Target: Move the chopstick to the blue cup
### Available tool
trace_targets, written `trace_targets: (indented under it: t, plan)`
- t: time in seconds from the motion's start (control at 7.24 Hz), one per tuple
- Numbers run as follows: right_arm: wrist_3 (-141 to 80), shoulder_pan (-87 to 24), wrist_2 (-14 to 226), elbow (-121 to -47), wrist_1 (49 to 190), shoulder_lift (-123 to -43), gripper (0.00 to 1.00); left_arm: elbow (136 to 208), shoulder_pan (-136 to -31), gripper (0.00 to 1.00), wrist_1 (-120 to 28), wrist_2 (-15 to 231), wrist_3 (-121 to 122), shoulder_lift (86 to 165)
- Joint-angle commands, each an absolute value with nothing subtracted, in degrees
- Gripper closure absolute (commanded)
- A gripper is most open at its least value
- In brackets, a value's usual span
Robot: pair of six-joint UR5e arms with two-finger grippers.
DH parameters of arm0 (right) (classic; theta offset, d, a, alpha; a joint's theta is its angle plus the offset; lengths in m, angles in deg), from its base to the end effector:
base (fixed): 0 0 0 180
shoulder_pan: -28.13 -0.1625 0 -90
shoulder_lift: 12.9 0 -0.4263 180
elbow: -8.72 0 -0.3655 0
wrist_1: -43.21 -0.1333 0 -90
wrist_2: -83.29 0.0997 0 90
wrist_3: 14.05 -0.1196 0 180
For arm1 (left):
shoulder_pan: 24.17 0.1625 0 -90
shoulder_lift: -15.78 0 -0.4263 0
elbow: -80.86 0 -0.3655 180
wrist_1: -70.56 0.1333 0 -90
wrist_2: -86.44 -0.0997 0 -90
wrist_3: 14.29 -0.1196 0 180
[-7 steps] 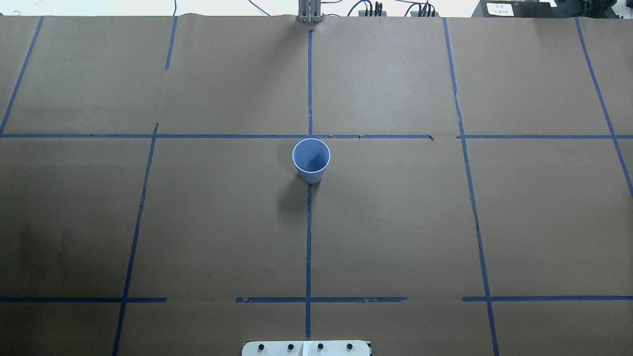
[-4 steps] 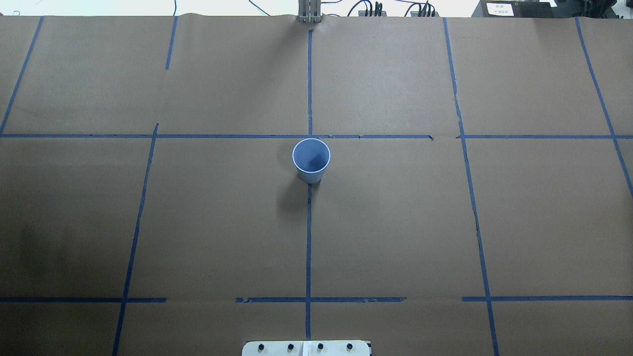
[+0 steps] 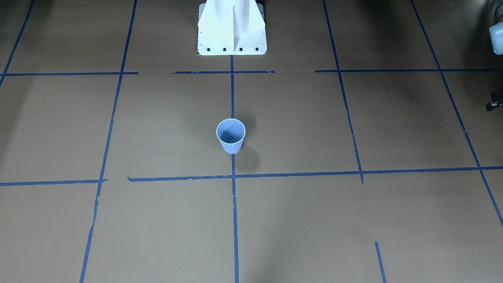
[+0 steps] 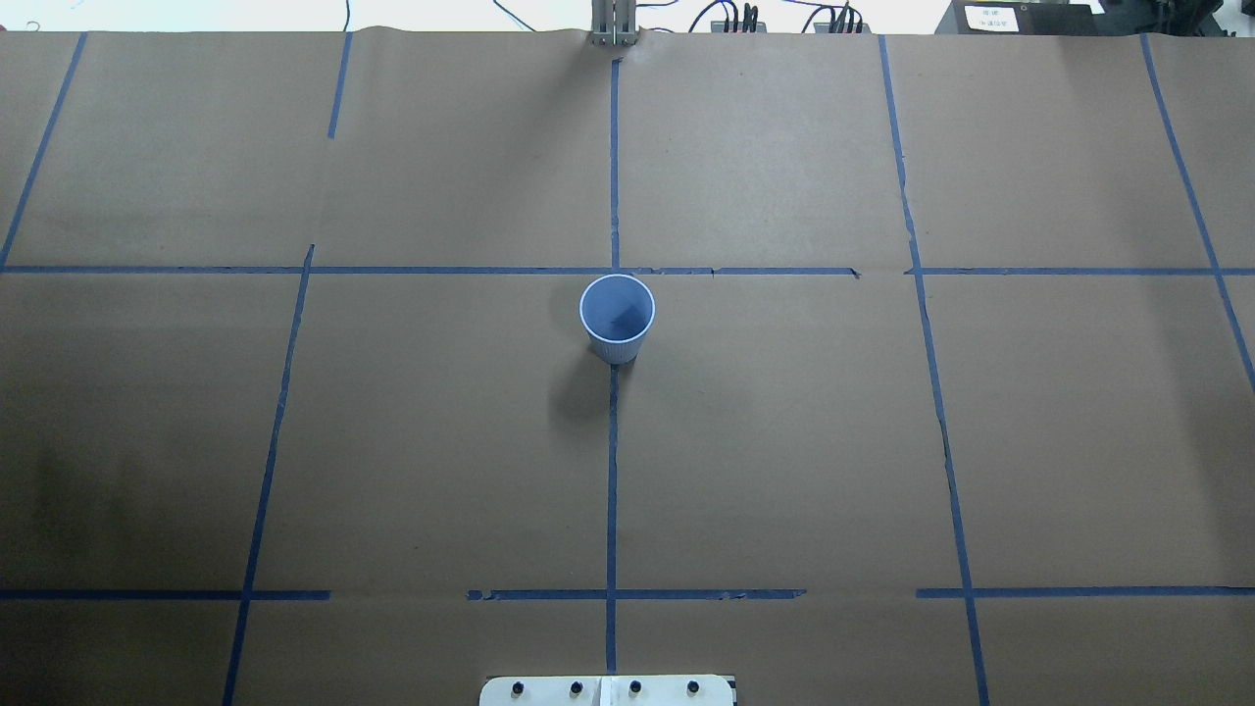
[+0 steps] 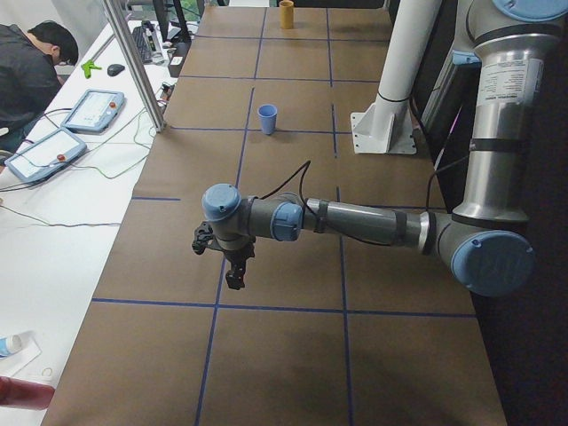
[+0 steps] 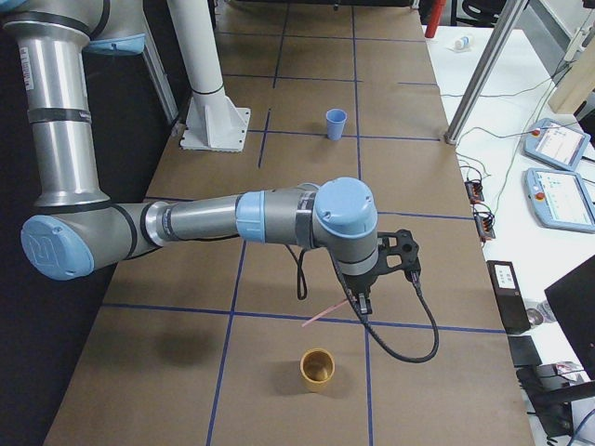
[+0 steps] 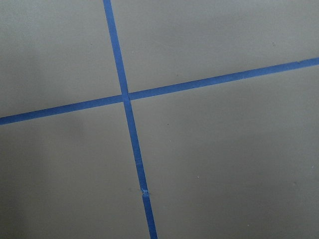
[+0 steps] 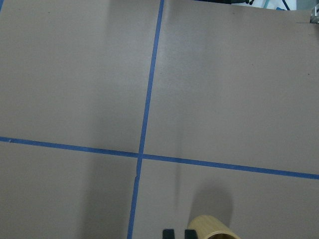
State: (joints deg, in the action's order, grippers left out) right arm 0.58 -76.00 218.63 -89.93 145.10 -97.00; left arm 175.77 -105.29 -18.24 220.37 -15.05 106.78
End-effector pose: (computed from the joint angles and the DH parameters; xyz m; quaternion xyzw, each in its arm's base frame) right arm 0.1691 -0.4742 0.5741 0.1164 -0.3679 -0.0130 0.9224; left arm 0.0240 -0.4795 0.6288 0.0116 0.3755 0.0932 0.9221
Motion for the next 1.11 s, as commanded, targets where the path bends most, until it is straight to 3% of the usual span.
trace_targets:
  t: [0.0, 0.69, 0.97]
  plan:
    - [-6.3, -68.2, 219.7, -91.6, 147.4, -94.6, 1.0, 176.2, -105.3, 0.0, -18.0, 220.0, -14.5, 105.5]
    - [-37.7, -48.7, 221.7, -99.7, 147.1, -86.0, 1.0, 176.8, -111.5, 0.0, -17.2, 219.9, -31.9, 99.6]
    - [-58.4, -39.9, 219.3, -100.4, 147.1, -76.9, 1.0, 176.3, -111.5, 0.0, -17.1, 219.8, -31.9, 99.6]
